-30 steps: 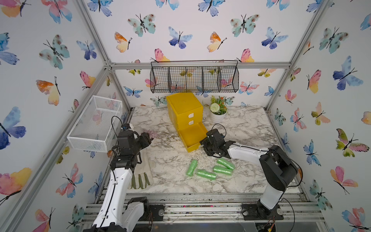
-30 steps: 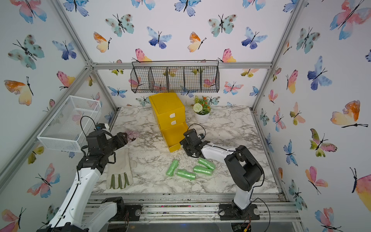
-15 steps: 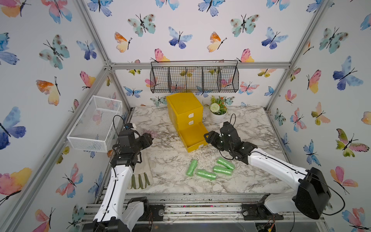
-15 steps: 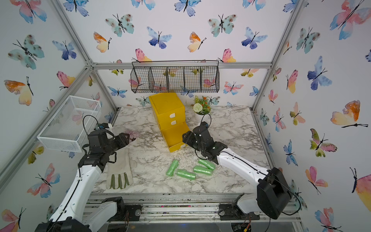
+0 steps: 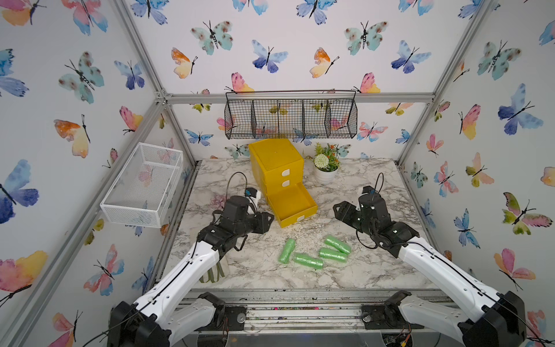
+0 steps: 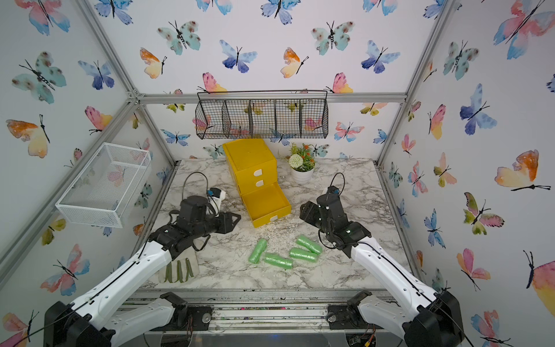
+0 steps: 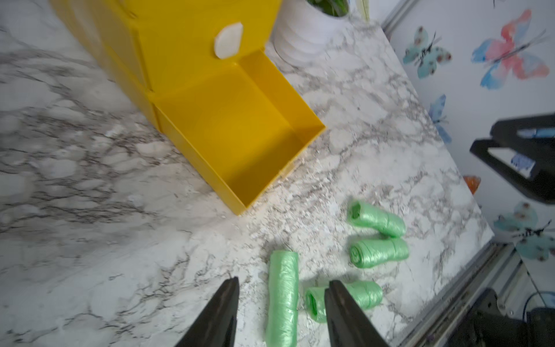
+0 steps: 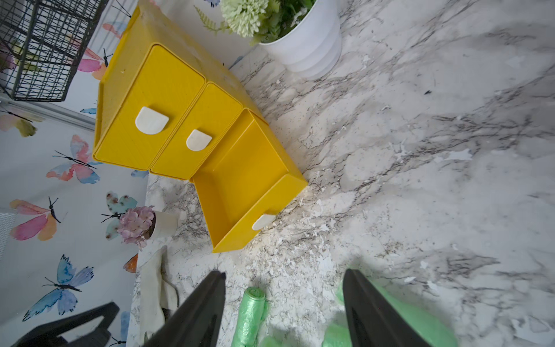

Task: Sort the rolls of trash bags by color and place them into the drawer
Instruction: Open the drawer in the storage box.

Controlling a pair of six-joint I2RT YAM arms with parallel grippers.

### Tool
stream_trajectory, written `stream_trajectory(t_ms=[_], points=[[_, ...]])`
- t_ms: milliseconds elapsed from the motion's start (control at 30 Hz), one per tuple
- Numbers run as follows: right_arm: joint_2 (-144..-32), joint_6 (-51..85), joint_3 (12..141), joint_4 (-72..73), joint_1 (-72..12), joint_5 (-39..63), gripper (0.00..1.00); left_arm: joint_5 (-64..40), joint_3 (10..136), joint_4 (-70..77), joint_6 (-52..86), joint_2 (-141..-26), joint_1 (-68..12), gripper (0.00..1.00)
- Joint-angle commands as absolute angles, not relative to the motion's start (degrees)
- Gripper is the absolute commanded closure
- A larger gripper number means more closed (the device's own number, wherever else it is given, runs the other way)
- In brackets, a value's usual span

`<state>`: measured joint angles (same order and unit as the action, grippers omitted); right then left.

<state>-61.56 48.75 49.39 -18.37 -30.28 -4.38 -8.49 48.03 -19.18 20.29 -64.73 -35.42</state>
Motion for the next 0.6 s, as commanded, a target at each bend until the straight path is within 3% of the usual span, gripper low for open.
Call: stream_trajectory(t_ms=[0, 167, 567], points=[[-59.3, 46.2, 49.0, -20.7, -28.7, -2.8, 0.32, -4.1, 49.6, -23.7, 21.3, -69.2, -41.2, 0.5], [-58.6, 45.1, 48.6, -21.9, -26.9, -1.6, 0.32, -1.6, 52.2, -27.6, 19.5, -77.7, -47.3, 0.47], [-59.9, 44.5, 47.9, -21.2, -24.7, 0.7, 0.32, 1.2, 55.2, -31.1, 16.2, -90.4, -48.9, 0.43]])
